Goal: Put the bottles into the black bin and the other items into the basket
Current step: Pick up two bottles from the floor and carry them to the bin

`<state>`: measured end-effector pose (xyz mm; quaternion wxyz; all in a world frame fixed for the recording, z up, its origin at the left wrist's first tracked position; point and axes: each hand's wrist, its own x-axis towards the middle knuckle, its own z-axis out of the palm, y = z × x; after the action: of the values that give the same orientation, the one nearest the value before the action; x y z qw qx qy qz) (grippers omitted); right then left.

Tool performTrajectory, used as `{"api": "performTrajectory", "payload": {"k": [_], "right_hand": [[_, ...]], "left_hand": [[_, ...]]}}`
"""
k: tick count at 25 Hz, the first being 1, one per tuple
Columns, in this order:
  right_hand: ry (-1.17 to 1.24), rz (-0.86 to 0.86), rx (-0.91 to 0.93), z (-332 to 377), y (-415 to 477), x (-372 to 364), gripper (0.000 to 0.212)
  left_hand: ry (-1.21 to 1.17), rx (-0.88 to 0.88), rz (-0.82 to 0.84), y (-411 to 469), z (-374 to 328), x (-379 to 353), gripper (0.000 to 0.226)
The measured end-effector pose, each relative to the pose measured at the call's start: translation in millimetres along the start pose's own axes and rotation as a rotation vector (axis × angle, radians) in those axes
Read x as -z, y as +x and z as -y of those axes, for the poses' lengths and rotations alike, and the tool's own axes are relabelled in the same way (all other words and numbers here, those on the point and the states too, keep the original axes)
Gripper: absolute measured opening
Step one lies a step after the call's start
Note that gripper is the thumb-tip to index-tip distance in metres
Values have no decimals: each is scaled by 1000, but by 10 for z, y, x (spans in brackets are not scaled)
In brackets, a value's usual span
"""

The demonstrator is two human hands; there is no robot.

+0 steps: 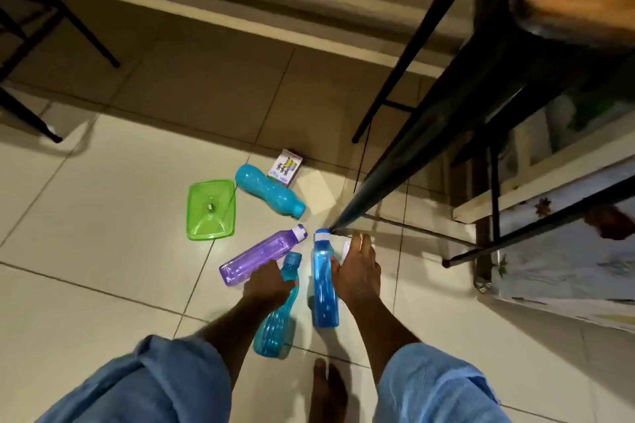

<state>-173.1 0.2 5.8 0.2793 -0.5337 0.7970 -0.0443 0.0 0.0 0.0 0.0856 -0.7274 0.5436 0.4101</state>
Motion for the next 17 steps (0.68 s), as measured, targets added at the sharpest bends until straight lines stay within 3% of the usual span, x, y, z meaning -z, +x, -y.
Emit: {"api": "performTrajectory", "payload": {"k": [4,9,13,17], "right_hand": [[-70,25,-100,-294,283,-891,74],[-34,54,-264,-518,430,-1708,92],[-39,121,-358,-576,487,-2138,114],[-29,138,-403,-592,469,-2307,109]], "left_hand": [[-28,178,100,602,471,-640,82],[73,160,74,1073,851,-1363,104],[-123,127,14,1235,1062,-1747,102],[-306,53,-23,1291,1197,-1793,89]]}}
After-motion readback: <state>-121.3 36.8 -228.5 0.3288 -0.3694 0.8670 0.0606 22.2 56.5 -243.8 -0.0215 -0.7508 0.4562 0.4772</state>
